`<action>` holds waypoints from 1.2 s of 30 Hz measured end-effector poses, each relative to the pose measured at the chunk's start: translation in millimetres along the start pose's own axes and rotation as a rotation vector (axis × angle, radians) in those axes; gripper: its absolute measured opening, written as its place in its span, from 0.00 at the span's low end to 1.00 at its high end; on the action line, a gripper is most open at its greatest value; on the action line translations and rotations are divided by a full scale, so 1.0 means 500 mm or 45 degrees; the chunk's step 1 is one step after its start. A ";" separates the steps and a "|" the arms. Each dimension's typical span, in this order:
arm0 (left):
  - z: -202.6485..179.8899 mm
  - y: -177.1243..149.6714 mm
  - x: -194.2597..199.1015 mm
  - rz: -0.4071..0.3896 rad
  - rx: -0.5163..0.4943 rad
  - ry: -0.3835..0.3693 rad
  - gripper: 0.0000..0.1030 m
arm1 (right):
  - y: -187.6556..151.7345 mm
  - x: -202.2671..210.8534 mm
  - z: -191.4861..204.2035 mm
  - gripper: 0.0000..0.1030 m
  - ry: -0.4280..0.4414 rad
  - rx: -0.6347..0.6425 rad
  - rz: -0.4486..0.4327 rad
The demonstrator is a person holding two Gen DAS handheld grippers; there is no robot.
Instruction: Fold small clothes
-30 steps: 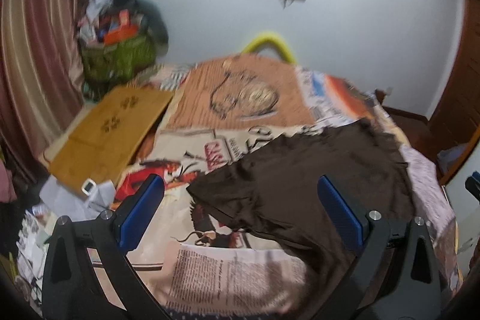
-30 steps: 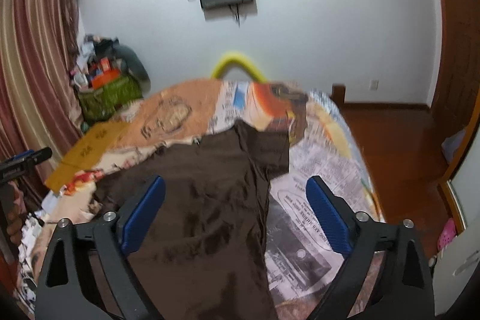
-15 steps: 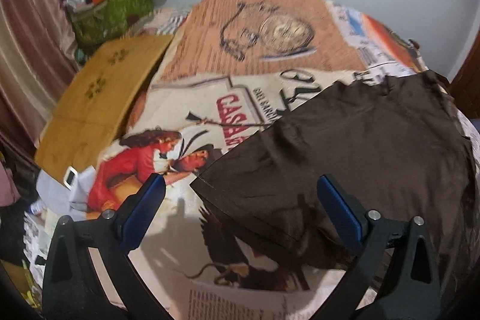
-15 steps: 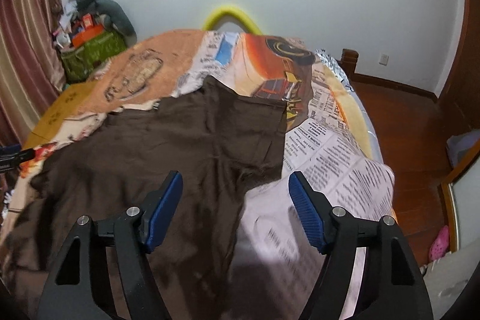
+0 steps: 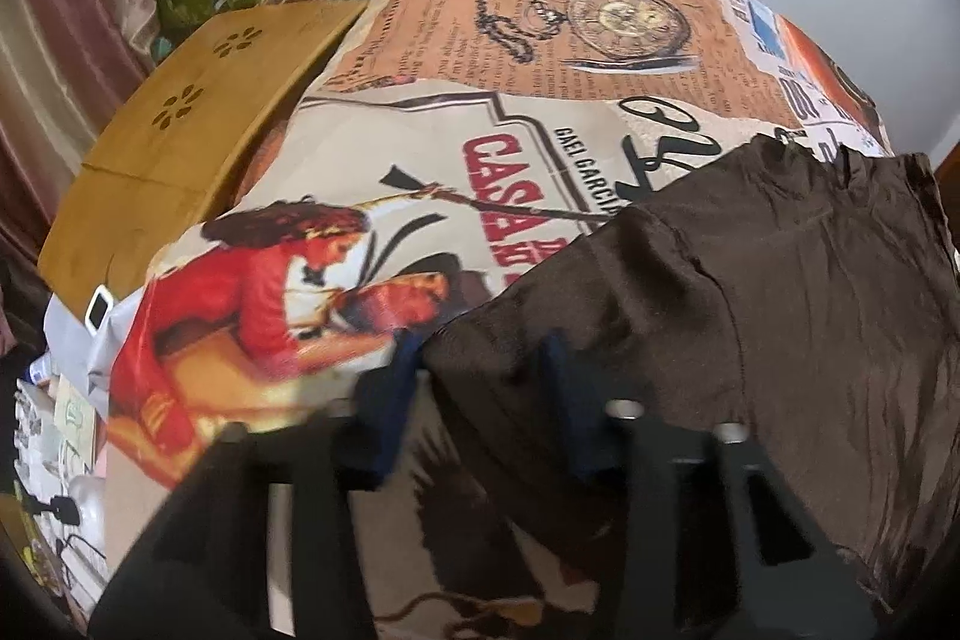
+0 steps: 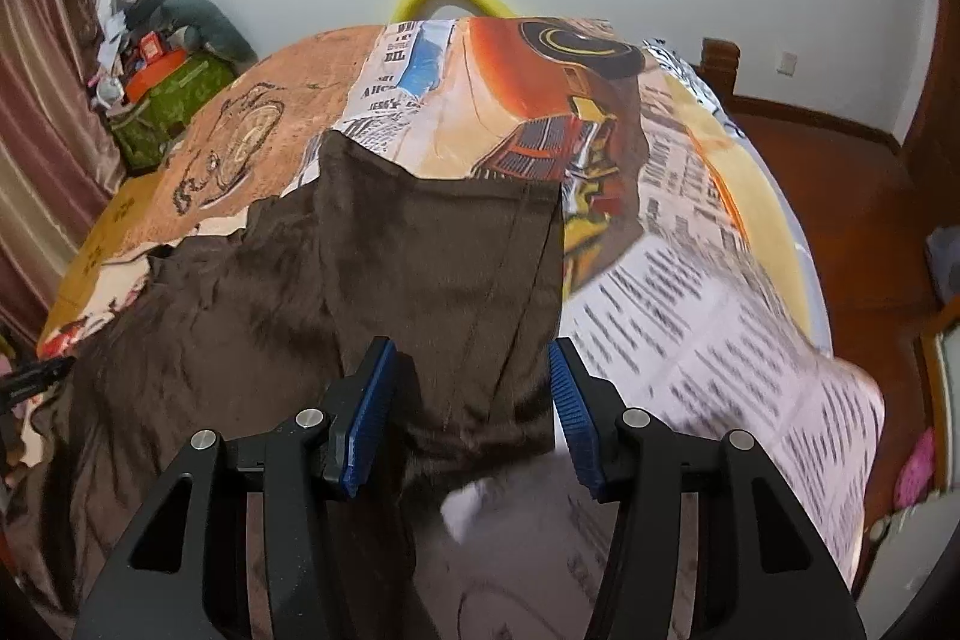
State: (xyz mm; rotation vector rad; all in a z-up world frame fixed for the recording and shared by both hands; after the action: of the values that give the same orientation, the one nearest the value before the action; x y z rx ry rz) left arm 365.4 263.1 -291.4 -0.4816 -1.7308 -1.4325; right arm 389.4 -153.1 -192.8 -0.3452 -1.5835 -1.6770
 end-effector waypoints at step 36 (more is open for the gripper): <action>-0.241 0.182 0.109 -0.331 -0.296 -0.236 0.06 | -0.008 0.096 0.019 0.37 -0.014 0.183 -0.116</action>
State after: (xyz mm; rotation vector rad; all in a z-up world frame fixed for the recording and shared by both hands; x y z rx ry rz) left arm 441.0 164.2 -189.9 -0.5421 -1.8327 -1.8376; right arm 352.2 -161.4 -161.8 -0.2121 -1.7399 -1.6202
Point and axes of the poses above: each gripper's, at about its wrist camera, not at the fingertips, and x roughly against the way its jaws point, z to its left, y to its top, the point moved 1 cm from there along -x, roughly the way its jaws point, and after that the axes turned 10 degrees about -z, right-handed, at the moved point
